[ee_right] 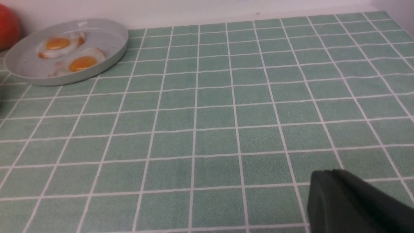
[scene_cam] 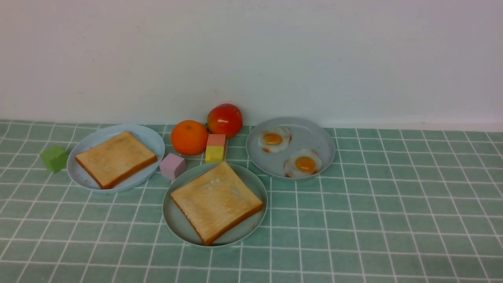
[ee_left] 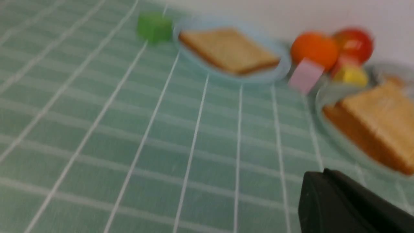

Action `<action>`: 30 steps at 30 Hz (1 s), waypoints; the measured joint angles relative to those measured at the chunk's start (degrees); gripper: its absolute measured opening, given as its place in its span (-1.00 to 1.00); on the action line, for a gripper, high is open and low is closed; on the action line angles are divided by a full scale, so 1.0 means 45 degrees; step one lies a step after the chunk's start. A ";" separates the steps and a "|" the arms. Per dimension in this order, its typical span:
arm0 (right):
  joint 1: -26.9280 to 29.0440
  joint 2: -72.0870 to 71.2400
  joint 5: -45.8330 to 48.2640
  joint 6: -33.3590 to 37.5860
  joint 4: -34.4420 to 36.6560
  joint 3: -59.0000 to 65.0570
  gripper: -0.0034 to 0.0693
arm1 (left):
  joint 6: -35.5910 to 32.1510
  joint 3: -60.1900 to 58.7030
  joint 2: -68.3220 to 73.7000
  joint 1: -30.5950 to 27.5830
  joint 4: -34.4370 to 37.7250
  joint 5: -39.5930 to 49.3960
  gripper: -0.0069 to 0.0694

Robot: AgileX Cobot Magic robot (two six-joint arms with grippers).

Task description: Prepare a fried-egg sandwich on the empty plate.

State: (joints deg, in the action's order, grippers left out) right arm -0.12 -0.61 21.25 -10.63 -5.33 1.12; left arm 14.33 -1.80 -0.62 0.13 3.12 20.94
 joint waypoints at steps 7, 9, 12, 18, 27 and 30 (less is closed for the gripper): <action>0.0000 0.0000 0.0000 0.0000 0.0000 0.0000 -0.84 | -0.0009 0.0000 0.0000 -0.0011 0.0015 0.0076 -0.85; 0.0000 0.0000 0.0000 0.0000 0.0000 0.0000 -0.83 | -0.0009 0.0000 0.0000 -0.0011 0.0015 0.0076 -0.85; 0.0000 0.0000 0.0000 0.0000 0.0000 0.0000 -0.82 | -0.0009 0.0000 0.0000 -0.0011 0.0015 0.0063 -0.85; 0.0000 0.0000 0.0000 0.0000 0.0000 0.0000 -0.81 | -0.0009 0.0000 0.0000 -0.0011 0.0015 0.0063 -0.85; 0.0000 0.0000 0.0000 0.0000 0.0000 0.0000 -0.78 | -0.0009 0.0000 0.0000 -0.0011 0.0015 0.0054 -0.85; 0.0000 0.0000 0.0000 0.0000 0.0000 0.0000 -0.77 | -0.0009 0.0000 0.0000 -0.0011 0.0015 0.0054 -0.85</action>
State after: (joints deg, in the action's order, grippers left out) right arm -0.12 -0.61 21.25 -10.63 -5.33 1.12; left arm 14.29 -1.80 -0.62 0.08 3.19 21.18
